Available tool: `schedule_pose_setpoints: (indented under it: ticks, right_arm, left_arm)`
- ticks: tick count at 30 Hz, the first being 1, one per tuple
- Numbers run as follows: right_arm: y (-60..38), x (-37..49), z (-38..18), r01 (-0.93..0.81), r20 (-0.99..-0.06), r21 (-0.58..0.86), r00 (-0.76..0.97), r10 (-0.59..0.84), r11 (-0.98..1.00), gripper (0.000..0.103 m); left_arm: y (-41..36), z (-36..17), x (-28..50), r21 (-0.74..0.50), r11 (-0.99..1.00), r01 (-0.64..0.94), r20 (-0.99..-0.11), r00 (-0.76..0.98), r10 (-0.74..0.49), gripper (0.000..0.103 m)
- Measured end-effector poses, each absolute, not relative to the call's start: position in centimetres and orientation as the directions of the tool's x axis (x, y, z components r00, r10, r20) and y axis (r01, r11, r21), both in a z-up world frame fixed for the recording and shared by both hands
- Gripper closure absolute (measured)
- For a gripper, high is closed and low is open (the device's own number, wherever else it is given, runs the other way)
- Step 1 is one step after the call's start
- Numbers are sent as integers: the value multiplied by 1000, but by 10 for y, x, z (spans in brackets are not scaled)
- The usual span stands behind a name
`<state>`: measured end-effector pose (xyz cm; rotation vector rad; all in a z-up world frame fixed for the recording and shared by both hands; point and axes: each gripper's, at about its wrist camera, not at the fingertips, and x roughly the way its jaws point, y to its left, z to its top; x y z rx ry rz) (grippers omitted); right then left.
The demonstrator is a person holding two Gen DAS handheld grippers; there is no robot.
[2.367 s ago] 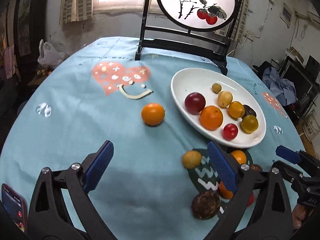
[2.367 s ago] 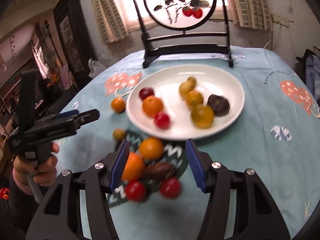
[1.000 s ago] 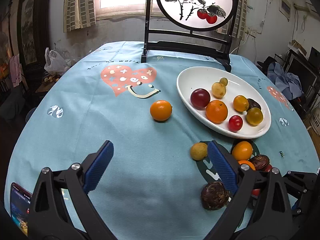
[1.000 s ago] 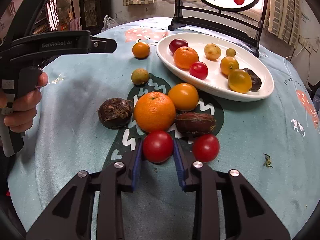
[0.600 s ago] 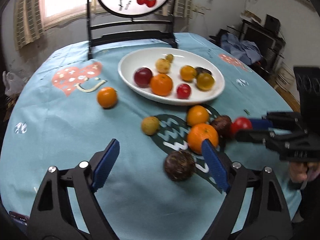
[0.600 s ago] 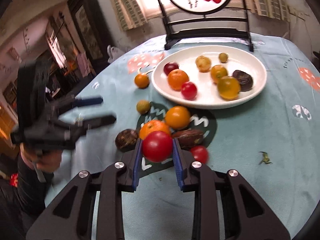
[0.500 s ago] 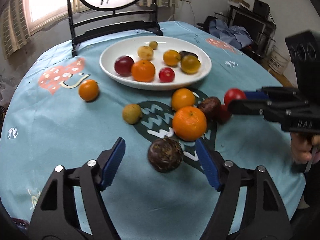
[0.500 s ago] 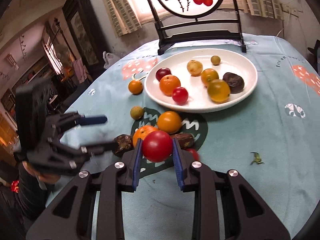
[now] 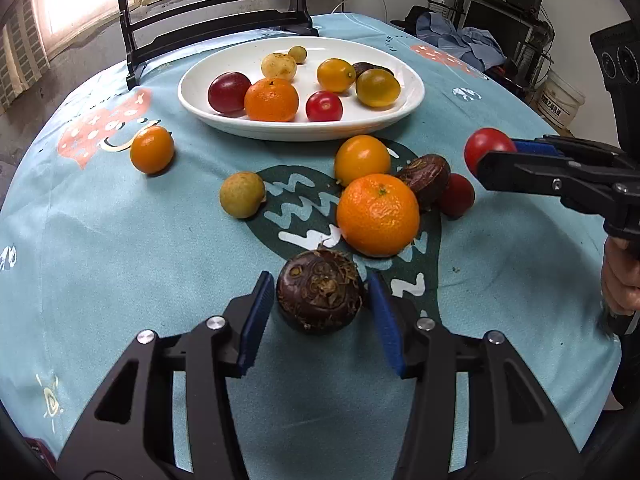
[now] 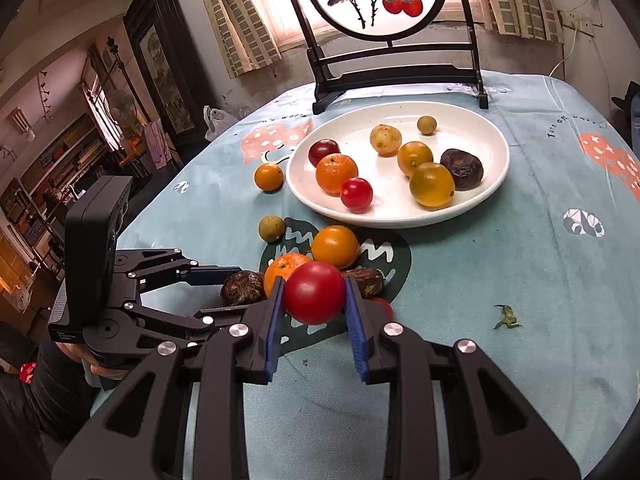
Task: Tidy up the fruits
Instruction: 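Grasp the red cherry tomato with the right tool while the left tool grasps the passion fruit, then carry both fruits over the white plate and open both tools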
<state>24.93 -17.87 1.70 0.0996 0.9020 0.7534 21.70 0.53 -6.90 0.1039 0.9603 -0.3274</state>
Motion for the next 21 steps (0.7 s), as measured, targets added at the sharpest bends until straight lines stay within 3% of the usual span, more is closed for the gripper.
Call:
schedule_pose_setpoints:
  ticks: [5,7,15,21]
  right_arm:
    - [-180,251,17,-544,-677,378,390,624,749,73]
    - [-180,251,16,-540,-680,377,391,621,752,73]
    - [-180,253,13,-537,-683,377,389,618,755,73]
    - [-181,254,17,-539,-638,384,431,638,749,73]
  left_arm:
    - [0,-70,215,-15,943,332,-817,540,-203,53]
    - [0,-69,215,-11,942,334,-814,544,-202,59]
    - [1,-66,213,-13,949,314,-807,557,-195,59]
    - [19,-35,207,-163,946,279,-716,627,-308,59]
